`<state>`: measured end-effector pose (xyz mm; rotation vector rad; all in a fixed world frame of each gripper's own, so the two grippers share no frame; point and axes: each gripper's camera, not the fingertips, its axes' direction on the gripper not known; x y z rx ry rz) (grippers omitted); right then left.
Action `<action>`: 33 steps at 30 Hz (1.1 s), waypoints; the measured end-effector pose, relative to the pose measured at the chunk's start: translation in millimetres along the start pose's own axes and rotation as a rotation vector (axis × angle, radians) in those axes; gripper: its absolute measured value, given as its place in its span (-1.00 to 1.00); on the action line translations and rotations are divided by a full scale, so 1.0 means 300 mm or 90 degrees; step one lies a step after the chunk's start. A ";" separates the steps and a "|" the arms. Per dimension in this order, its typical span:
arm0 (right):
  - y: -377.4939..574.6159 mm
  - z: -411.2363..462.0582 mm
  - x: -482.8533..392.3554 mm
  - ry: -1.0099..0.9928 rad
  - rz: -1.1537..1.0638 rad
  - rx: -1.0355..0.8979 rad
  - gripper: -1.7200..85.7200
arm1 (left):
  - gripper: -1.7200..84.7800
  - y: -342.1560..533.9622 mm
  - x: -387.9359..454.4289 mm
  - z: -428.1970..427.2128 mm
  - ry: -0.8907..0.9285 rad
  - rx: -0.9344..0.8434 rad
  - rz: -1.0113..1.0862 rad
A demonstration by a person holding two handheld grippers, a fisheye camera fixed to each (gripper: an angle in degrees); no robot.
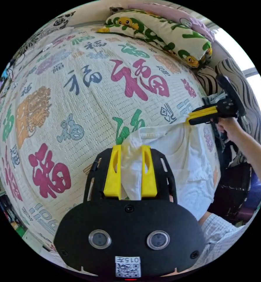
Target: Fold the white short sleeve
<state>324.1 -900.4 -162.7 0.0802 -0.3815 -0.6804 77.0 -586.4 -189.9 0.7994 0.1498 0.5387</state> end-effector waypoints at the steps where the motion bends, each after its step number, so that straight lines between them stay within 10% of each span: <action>1: 0.023 -0.014 0.005 -0.007 -0.001 -0.002 -0.90 | -0.88 0.001 0.009 0.002 0.000 -0.007 0.012; 18: 0.522 -0.363 0.024 -0.042 0.085 0.199 -0.97 | -0.97 0.137 0.126 -0.232 -0.069 0.180 0.009; 33: 1.636 0.046 -0.242 -0.220 0.031 0.108 -0.97 | -0.97 1.085 0.498 -0.067 0.041 0.081 0.099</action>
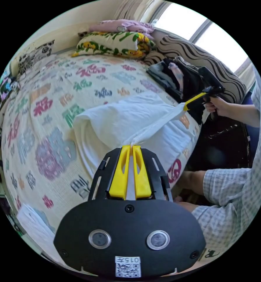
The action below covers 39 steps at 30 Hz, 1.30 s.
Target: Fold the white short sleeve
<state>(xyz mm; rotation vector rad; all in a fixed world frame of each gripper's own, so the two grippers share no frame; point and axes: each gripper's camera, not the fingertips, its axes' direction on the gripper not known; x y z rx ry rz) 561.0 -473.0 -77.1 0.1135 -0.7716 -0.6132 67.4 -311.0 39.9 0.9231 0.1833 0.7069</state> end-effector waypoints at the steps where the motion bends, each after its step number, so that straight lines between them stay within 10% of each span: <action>1: 0.059 0.041 0.009 -0.010 0.013 -0.012 -0.97 | -0.97 0.054 0.011 0.024 0.005 -0.016 -0.026; 31: 0.470 0.282 0.234 0.078 0.026 -0.170 -0.87 | -0.81 0.431 -0.160 0.181 0.041 -0.178 -0.243; 39: 0.469 0.010 0.493 -0.049 0.162 0.051 -0.79 | -0.72 0.494 -0.402 -0.053 0.077 0.018 -0.374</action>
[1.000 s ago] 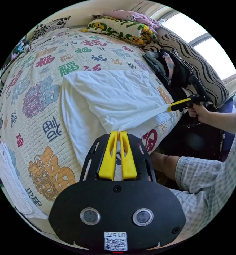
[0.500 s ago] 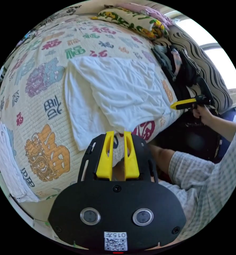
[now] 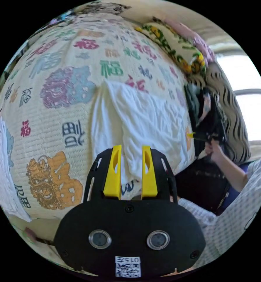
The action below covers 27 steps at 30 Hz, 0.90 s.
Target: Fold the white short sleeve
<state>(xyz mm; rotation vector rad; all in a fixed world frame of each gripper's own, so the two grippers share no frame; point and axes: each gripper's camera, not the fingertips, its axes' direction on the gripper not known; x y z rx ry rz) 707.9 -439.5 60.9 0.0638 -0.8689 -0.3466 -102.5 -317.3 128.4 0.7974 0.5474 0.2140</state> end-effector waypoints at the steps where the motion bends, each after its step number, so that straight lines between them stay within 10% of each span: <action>1: -0.042 -0.020 0.034 -0.017 0.012 0.022 -0.78 | -0.70 -0.042 -0.040 -0.015 0.012 0.031 -0.019; 14: -0.250 -0.046 0.246 -0.037 0.065 0.001 -0.95 | -0.96 -0.304 -0.221 0.021 0.022 0.012 -0.004; 27: -0.086 -0.064 0.243 -0.015 -0.014 -0.010 -0.81 | -0.76 -0.038 -0.309 -0.071 0.015 -0.039 -0.034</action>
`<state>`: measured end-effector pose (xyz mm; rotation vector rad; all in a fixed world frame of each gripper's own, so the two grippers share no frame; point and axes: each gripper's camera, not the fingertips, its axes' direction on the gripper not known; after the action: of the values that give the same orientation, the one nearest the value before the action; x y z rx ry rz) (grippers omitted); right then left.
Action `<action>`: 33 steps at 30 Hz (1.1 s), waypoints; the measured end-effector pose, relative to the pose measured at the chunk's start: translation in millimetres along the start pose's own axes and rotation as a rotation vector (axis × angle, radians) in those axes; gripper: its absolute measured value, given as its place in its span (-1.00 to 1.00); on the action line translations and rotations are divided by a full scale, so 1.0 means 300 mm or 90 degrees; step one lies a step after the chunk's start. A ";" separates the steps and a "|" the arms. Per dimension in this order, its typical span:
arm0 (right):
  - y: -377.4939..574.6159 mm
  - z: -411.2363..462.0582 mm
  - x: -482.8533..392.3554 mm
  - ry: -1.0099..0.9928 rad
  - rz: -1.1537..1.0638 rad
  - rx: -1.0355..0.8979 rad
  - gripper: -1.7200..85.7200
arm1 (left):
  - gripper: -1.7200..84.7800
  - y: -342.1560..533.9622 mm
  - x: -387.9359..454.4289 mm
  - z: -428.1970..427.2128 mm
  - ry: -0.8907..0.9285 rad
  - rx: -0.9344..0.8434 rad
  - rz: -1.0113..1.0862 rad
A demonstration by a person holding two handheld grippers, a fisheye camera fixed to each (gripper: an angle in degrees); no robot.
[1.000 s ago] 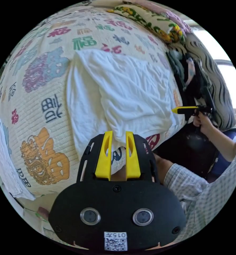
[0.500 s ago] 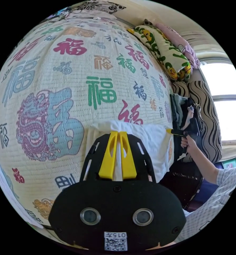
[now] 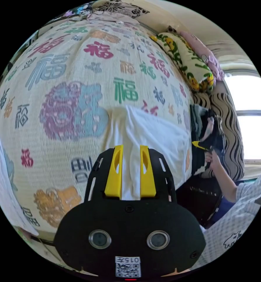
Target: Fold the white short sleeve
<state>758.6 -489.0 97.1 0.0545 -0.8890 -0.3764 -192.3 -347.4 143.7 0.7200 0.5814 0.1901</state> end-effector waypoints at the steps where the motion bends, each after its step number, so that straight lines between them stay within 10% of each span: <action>1: 0.043 0.038 -0.030 0.005 -0.023 -0.044 -0.80 | -0.75 0.060 0.012 0.020 0.000 -0.035 0.002; 11: 0.191 0.331 0.007 -0.157 0.152 -0.147 -0.84 | -0.94 0.279 -0.004 0.154 0.005 -0.096 -0.048; 33: 0.056 0.470 -0.100 -0.072 0.078 -0.174 -0.94 | -0.97 0.458 -0.072 0.092 0.013 -0.019 -0.087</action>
<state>638.5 -447.6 167.3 -0.2747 -0.9395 -0.3864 -190.3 -268.6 261.6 0.6474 0.6442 0.0796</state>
